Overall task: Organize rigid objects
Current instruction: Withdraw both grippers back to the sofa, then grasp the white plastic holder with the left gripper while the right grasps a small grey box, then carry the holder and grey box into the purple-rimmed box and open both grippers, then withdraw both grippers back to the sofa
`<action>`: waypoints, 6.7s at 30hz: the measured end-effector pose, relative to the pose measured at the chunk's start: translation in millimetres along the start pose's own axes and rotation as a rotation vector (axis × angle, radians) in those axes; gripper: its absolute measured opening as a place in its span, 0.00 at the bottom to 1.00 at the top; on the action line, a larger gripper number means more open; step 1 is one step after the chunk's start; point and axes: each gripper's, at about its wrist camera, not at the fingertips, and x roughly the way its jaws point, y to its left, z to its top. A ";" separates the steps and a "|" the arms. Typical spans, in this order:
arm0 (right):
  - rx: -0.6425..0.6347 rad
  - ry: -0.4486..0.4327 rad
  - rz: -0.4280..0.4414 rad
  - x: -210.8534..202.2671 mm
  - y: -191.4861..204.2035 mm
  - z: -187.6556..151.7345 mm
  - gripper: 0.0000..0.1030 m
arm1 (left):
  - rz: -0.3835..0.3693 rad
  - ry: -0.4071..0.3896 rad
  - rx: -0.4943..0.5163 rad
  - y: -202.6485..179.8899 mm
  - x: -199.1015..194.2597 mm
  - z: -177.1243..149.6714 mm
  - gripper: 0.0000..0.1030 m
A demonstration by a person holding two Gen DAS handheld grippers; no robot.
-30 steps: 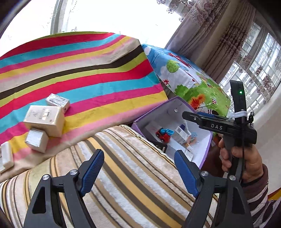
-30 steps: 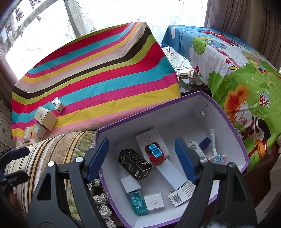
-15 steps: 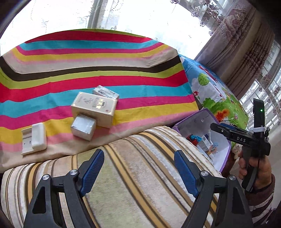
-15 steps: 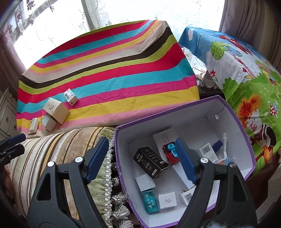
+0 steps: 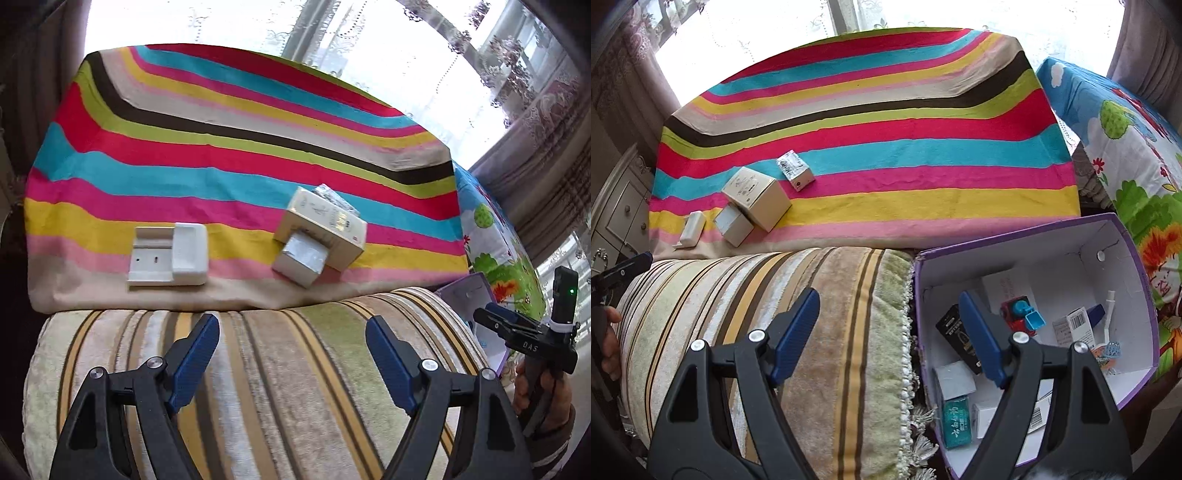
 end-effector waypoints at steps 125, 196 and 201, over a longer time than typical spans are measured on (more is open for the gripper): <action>0.549 -0.102 -0.111 1.9 -197.3 -9.1 0.57 | -0.077 -0.062 0.616 -338.5 101.0 23.6 0.34; 0.449 -0.159 -0.277 -67.4 -159.9 -15.8 0.79 | -0.245 0.008 0.593 -321.9 102.3 39.1 0.68; 0.385 -0.164 -0.256 -70.5 -130.4 -3.8 0.82 | -0.223 0.001 0.540 -283.9 92.0 45.1 0.68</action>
